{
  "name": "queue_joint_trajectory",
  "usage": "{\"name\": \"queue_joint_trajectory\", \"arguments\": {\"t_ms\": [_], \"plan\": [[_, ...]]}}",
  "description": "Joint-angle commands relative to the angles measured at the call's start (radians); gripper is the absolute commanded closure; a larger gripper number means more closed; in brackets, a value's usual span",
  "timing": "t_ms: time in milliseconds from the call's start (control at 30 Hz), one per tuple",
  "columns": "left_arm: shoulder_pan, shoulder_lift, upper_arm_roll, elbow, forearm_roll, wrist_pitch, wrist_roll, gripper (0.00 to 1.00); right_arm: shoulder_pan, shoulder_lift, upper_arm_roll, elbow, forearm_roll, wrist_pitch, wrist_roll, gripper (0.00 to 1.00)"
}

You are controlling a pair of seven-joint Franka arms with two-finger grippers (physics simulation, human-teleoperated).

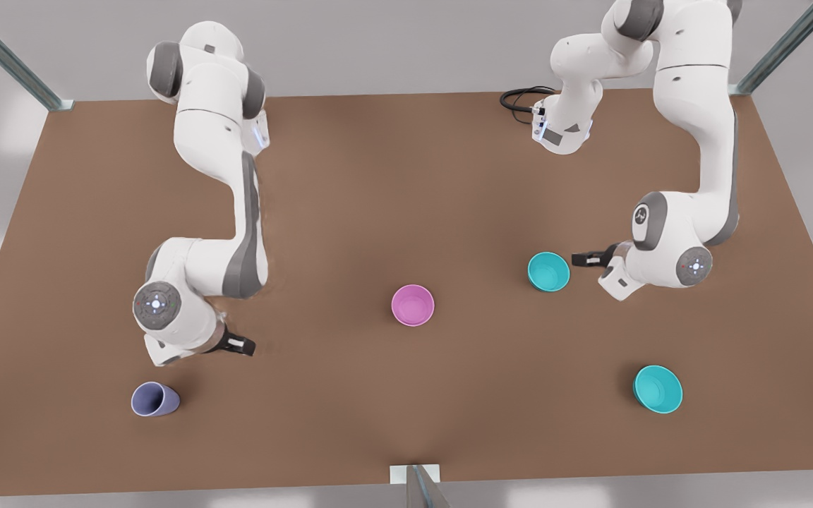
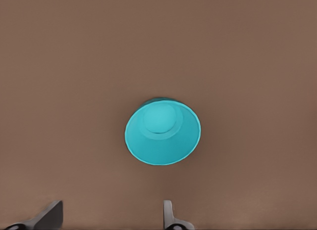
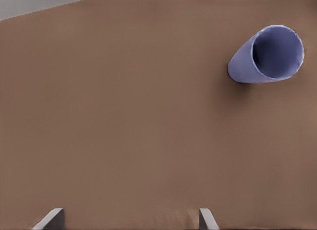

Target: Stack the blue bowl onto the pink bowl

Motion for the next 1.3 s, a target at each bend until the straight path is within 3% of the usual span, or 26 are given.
{"name": "queue_joint_trajectory", "arguments": {"t_ms": [0, 33, 67, 100, 133, 467, 500, 533, 567, 767, 867, 967, 1133, 1267], "plan": [[0.001, 0.004, 0.000, -0.076, -0.022, 0.277, 0.246, 0.00, -0.004, -0.056, -0.112, 0.010, -0.053, -0.354, -0.717, 0.00], [0.008, 0.025, 0.000, -0.081, -0.022, 0.287, 0.252, 0.00, -0.066, -0.203, 0.007, 0.017, -0.099, -0.379, -0.681, 0.01], [0.018, 0.050, 0.000, -0.081, -0.022, 0.304, 0.275, 0.00, -0.257, -0.428, 0.417, 0.001, -0.348, -0.373, -0.466, 0.01], [0.018, 0.065, 0.000, -0.081, -0.023, 0.327, 0.280, 0.00, -0.406, -0.585, 0.734, -0.107, -0.525, -0.345, -0.269, 0.00], [0.014, 0.081, 0.000, -0.081, -0.043, 0.361, 0.280, 0.00, -0.431, -0.672, 0.765, -0.219, -0.533, -0.259, -0.249, 0.00], [-0.019, 0.163, -0.001, -0.096, -0.092, 0.372, 0.291, 0.00, -0.480, -0.685, 0.785, -0.243, -0.530, -0.245, -0.255, 0.00], [-0.020, 0.165, -0.001, -0.096, -0.092, 0.372, 0.291, 0.09, -0.480, -0.685, 0.785, -0.245, -0.530, -0.245, -0.255, 0.00], [-0.019, 0.167, -0.001, -0.095, -0.092, 0.372, 0.291, 0.35, -0.482, -0.685, 0.785, -0.246, -0.530, -0.250, -0.256, 0.00], [-0.017, 0.173, -0.001, -0.095, -0.092, 0.372, 0.292, 0.52, -0.482, -0.683, 0.785, -0.246, -0.531, -0.253, -0.256, 0.00], [-0.014, 0.173, -0.001, -0.091, -0.092, 0.372, 0.292, 0.79, -0.482, -0.679, 0.784, -0.245, -0.531, -0.255, -0.250, 0.00], [-0.017, 0.163, -0.001, -0.050, -0.092, 0.355, 0.282, 0.79, -0.482, -0.676, 0.784, -0.246, -0.531, -0.255, -0.252, 0.00], [-0.069, 0.197, -0.009, 0.190, -0.082, 0.125, 0.089, 0.79, -0.482, -0.674, 0.782, -0.254, -0.531, -0.255, -0.256, 0.00], [-0.362, 0.366, -0.010, 0.613, -0.121, 0.054, -0.312, 0.79, -0.482, -0.695, 0.782, -0.282, -0.533, -0.248, -0.250, 0.00], [-0.500, 0.449, 0.003, 0.698, -0.097, 0.054, -0.464, 0.79, -0.483, -0.714, 0.784, -0.312, -0.534, -0.241, -0.247, 0.00]]}}
